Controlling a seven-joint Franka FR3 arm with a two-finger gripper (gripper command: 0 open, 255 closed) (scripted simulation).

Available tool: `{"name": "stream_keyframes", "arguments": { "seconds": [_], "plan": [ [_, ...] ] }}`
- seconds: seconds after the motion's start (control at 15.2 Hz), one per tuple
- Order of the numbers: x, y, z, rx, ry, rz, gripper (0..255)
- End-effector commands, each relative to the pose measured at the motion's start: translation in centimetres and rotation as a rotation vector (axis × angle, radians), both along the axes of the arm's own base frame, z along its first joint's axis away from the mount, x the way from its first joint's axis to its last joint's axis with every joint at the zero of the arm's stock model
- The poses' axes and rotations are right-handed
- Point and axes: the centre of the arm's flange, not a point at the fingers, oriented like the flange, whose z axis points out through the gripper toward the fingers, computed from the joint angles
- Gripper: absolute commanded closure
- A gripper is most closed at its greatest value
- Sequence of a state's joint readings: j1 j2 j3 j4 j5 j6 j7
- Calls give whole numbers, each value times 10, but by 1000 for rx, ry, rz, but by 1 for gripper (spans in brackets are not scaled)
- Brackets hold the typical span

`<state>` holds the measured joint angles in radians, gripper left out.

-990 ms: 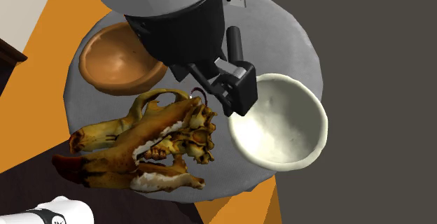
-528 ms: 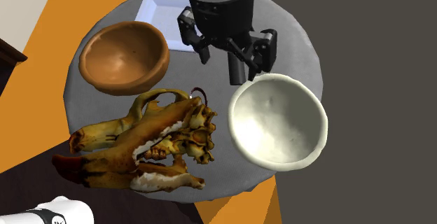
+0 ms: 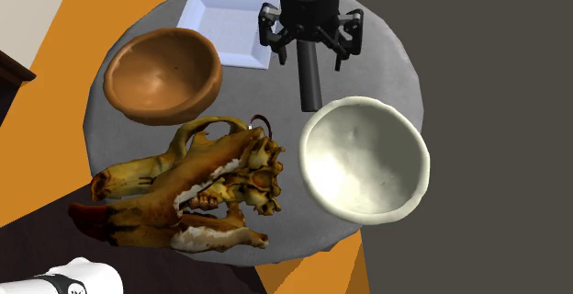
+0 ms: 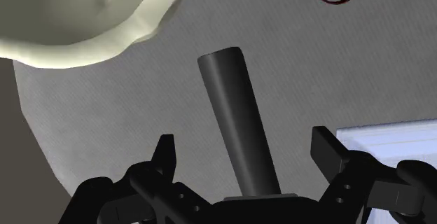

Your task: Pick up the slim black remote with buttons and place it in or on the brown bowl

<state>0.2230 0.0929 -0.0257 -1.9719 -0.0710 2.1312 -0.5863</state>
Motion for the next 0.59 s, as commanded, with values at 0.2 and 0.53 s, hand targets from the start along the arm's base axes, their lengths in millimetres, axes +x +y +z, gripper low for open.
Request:
{"name": "stream_keyframes", "arguments": {
  "seconds": [0.2, 0.53],
  "plan": [
    [33, 49, -34, -1, 11, 160, 0],
    [38, 54, -59, -1, 12, 179, 0]
  ]
}}
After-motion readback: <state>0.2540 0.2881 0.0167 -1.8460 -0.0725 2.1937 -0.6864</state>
